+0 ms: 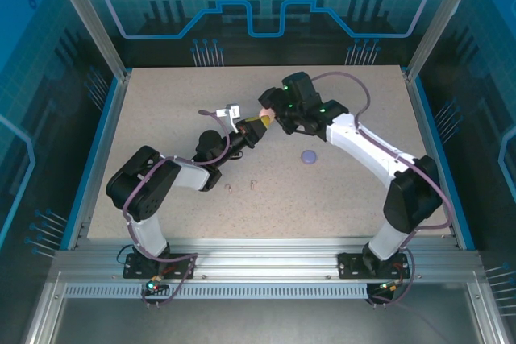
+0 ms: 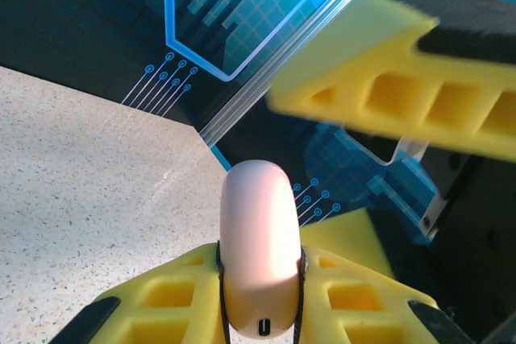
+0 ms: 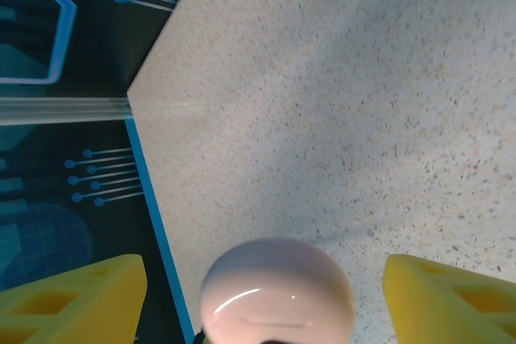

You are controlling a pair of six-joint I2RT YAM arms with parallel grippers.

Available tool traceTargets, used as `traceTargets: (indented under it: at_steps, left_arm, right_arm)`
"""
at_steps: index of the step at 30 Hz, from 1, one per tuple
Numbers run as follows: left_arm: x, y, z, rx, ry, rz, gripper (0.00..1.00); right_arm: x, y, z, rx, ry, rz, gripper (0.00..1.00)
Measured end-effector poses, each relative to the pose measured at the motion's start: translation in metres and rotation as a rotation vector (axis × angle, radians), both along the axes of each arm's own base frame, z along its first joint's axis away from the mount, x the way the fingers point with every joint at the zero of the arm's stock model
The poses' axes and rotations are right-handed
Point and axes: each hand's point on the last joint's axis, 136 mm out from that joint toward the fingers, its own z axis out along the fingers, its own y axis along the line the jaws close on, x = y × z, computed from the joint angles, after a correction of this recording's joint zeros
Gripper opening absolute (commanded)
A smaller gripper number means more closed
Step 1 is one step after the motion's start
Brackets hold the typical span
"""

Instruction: Insert the wireless bluetooth earbuds into the charging case

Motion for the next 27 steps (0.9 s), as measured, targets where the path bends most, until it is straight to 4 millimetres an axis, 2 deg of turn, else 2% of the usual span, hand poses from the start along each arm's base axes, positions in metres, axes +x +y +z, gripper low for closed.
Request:
traceTargets:
  at_steps: [3, 6, 8, 12, 15, 18, 22, 27]
  left_arm:
    - [-0.002, -0.001, -0.002, 0.003, 0.002, -0.012, 0.0]
    - [-0.008, -0.001, -0.01, 0.014, 0.018, -0.032, 0.0]
    - [-0.013, 0.0, -0.018, 0.023, 0.037, -0.048, 0.0]
    - [-0.02, 0.003, -0.022, 0.031, 0.055, -0.086, 0.0]
    - [-0.024, 0.006, -0.017, 0.025, 0.058, -0.128, 0.0]
    - [-0.03, 0.007, -0.01, 0.029, 0.062, -0.178, 0.0]
    - [-0.04, 0.006, -0.008, 0.046, 0.077, -0.247, 0.0]
    - [-0.05, 0.004, -0.018, 0.07, 0.133, -0.318, 0.0]
  right_arm:
    - [-0.001, -0.023, 0.021, -0.012, -0.058, -0.007, 0.78]
    - [-0.006, -0.046, 0.032, -0.044, -0.11, 0.003, 0.78]
    - [-0.01, -0.058, 0.029, -0.079, -0.133, 0.023, 0.78]
    - [-0.018, -0.072, 0.002, -0.148, -0.143, 0.127, 0.77]
    - [-0.024, -0.071, -0.02, -0.188, -0.166, 0.252, 0.77]
    - [-0.035, -0.06, -0.032, -0.205, -0.238, 0.416, 0.76]
    - [-0.051, -0.046, -0.032, -0.199, -0.35, 0.582, 0.74]
    - [-0.063, -0.03, -0.021, -0.171, -0.479, 0.72, 0.72]
